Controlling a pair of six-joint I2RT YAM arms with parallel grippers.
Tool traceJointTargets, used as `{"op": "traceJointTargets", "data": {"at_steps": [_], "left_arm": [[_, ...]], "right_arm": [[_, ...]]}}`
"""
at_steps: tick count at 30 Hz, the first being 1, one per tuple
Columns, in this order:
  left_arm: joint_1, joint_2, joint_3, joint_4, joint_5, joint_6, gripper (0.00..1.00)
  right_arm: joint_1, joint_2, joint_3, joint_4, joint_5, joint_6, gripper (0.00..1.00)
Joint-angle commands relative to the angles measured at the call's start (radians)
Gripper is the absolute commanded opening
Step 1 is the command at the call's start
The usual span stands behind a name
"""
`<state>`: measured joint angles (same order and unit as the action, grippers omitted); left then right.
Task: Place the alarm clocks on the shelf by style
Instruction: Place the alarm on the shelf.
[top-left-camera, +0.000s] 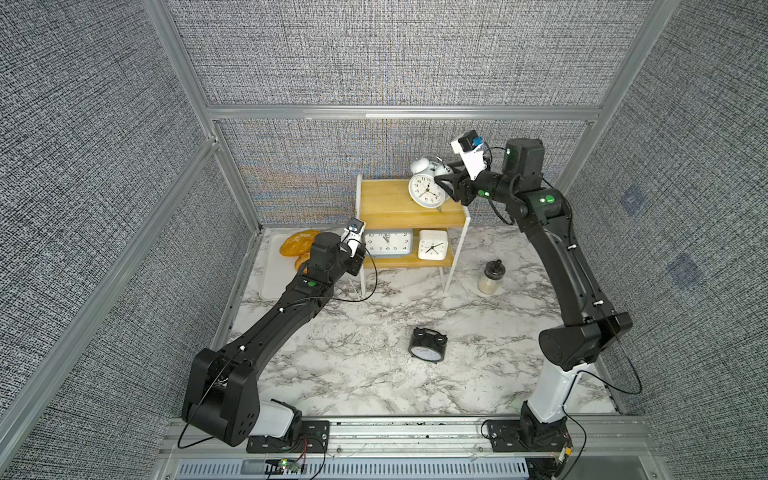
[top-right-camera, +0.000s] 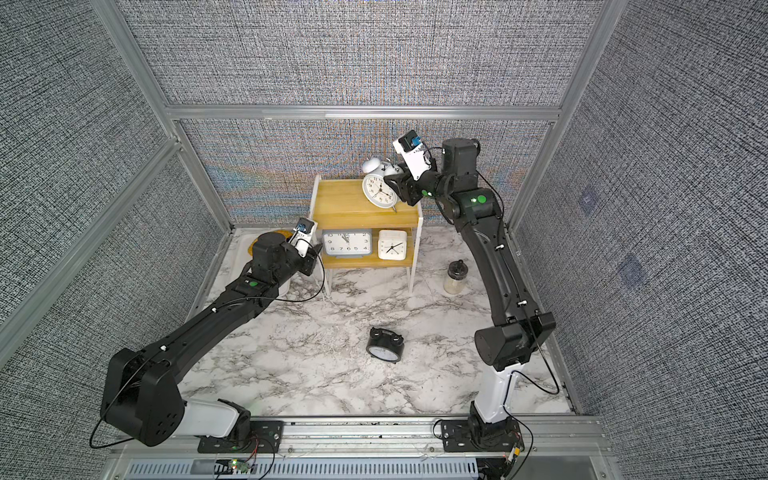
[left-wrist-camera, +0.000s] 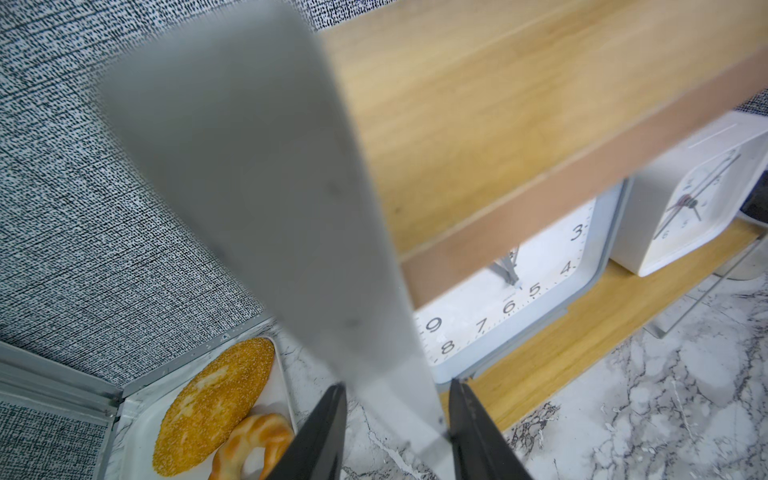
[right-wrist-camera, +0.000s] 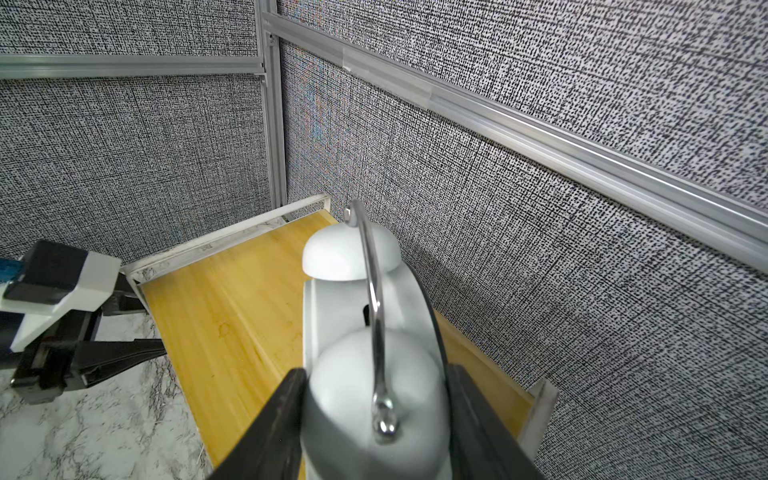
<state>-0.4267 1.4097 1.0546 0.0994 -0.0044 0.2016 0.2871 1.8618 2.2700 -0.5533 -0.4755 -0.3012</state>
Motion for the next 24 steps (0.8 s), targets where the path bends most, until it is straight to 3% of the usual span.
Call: {"op": "traceJointTargets", "data": {"at_steps": [1, 13, 24], "left_arm": [[0.006, -0.003, 0.005, 0.0, -0.031, 0.004, 0.45], [0.009, -0.005, 0.007, -0.003, -0.022, 0.007, 0.46], [0.01, -0.003, 0.007, -0.004, -0.019, 0.009, 0.45]], "right_arm": [[-0.001, -0.004, -0.004, 0.028, 0.013, 0.007, 0.43], [-0.005, -0.003, -0.015, 0.042, 0.014, 0.014, 0.55], [-0.006, 0.001, -0.026, 0.049, 0.04, 0.011, 0.6]]}}
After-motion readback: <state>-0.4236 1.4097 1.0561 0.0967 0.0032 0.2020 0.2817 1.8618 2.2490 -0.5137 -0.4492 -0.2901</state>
